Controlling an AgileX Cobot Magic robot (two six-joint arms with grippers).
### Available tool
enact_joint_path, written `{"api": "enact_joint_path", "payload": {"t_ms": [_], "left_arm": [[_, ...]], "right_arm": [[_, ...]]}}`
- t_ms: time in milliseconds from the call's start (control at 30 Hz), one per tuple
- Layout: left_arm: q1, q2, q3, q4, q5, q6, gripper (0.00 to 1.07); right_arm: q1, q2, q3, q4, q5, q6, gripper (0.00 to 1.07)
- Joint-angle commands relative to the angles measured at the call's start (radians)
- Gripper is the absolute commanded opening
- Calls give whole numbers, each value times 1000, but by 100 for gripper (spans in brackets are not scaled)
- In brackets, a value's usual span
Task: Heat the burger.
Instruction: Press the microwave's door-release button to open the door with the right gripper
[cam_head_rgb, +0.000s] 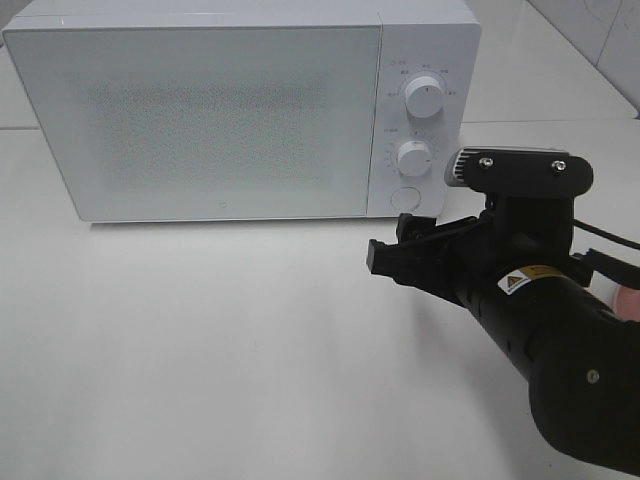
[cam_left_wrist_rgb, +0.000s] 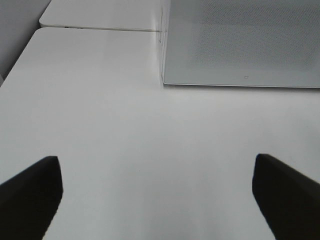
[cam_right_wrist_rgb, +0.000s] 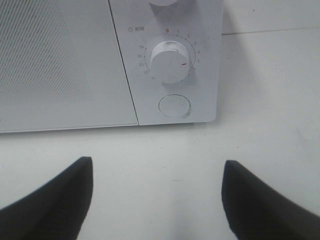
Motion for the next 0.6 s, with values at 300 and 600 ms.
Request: {"api": "enact_joint_path", "payload": {"t_ms": [300, 600], "left_arm": [[-4, -20, 0, -6, -8, -4, 98], [-4, -20, 0, -6, -8, -4, 98]], "right_arm": [[3, -2, -9, 2, 0, 624, 45], [3, -2, -9, -10, 3, 1172, 23]]}}
